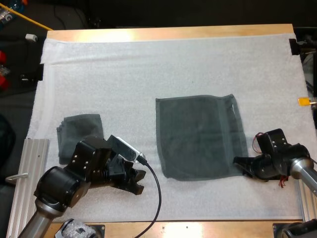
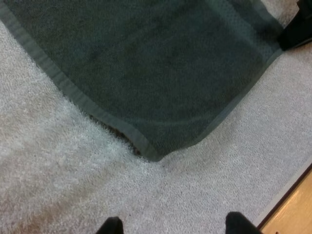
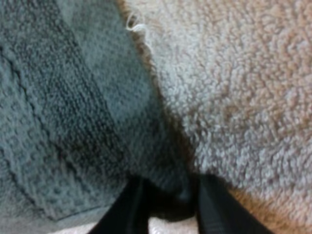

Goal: Pick towel from pile, fold and stack

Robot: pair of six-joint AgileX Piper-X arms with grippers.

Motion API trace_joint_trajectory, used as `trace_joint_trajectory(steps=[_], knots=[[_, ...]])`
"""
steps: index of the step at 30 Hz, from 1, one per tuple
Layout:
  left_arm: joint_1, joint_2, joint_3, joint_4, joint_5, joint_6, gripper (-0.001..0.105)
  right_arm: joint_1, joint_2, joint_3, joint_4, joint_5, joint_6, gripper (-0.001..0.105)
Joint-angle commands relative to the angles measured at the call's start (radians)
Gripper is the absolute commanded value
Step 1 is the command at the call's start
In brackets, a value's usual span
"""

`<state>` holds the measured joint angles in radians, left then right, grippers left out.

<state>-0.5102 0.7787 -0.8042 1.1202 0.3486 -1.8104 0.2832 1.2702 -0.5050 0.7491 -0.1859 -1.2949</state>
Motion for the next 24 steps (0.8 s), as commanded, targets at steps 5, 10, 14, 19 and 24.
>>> trace_joint_trajectory(steps=[5,10,14,19,24], knots=[[0.002,-0.001,-0.001,-0.004,0.007,0.012,0.044,0.001,0.013,0.002,-0.008,-0.021,-0.001,0.0],[0.002,0.025,-0.001,-0.004,0.034,0.072,0.044,0.001,0.005,0.002,0.025,-0.021,-0.001,0.0],[0.002,0.086,-0.001,-0.004,0.038,0.131,0.044,0.001,-0.018,0.002,0.047,-0.021,-0.011,0.0],[-0.074,0.195,-0.001,-0.004,0.03,0.182,0.044,0.001,-0.04,0.002,0.048,-0.021,-0.011,0.0],[-0.221,0.299,-0.001,-0.07,-0.118,0.182,0.044,0.001,-0.041,0.002,0.051,-0.021,-0.011,0.0]])
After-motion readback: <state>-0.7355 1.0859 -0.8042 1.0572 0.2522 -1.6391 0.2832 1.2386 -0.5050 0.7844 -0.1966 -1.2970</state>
